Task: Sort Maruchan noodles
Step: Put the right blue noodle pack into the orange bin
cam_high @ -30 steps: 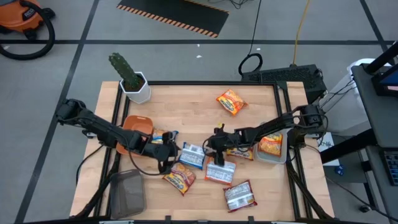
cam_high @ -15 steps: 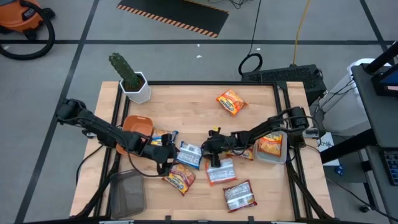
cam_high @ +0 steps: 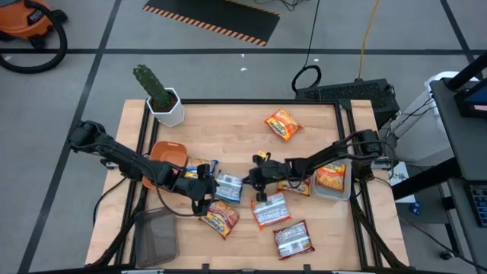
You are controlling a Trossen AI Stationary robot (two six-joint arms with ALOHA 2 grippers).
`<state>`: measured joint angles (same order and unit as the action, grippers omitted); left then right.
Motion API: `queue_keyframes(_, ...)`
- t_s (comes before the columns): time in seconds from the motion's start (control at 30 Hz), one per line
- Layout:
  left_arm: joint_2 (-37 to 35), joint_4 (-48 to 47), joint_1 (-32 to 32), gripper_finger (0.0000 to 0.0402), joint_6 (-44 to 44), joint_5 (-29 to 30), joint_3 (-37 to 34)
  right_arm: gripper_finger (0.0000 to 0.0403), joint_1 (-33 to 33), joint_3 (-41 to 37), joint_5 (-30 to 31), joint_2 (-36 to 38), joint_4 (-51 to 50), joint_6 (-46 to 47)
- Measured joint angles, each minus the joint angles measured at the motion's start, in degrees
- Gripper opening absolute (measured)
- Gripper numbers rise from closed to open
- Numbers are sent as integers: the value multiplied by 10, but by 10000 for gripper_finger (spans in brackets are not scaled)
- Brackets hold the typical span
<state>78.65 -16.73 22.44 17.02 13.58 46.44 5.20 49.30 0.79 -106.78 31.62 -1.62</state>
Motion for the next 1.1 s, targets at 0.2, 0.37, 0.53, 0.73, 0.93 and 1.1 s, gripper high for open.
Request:
queue_keyframes(0.2, 0, 1, 16, 266, 3, 0, 0, 9, 0, -1, 25, 51, -6, -12)
queue_keyframes(0.37, 0, 3, 30, 266, 2, 2, 0, 3, 0, 0, 33, 95, -13, -12)
queue_keyframes(0.53, 0, 5, 42, 266, 1, 16, 0, 3, 8, 0, 88, 134, -59, -12)
queue_keyframes(0.73, 0, 42, 47, 266, -1, 20, 0, 1, 25, 0, 107, 178, -79, -6)
queue_keyframes(0.93, 0, 110, 49, 266, 5, 16, 0, 1, 46, 0, 112, 204, -76, -8)
queue_keyframes(1.1, 0, 179, 66, 266, 13, 15, 0, 1, 56, 0, 115, 203, -62, 5)
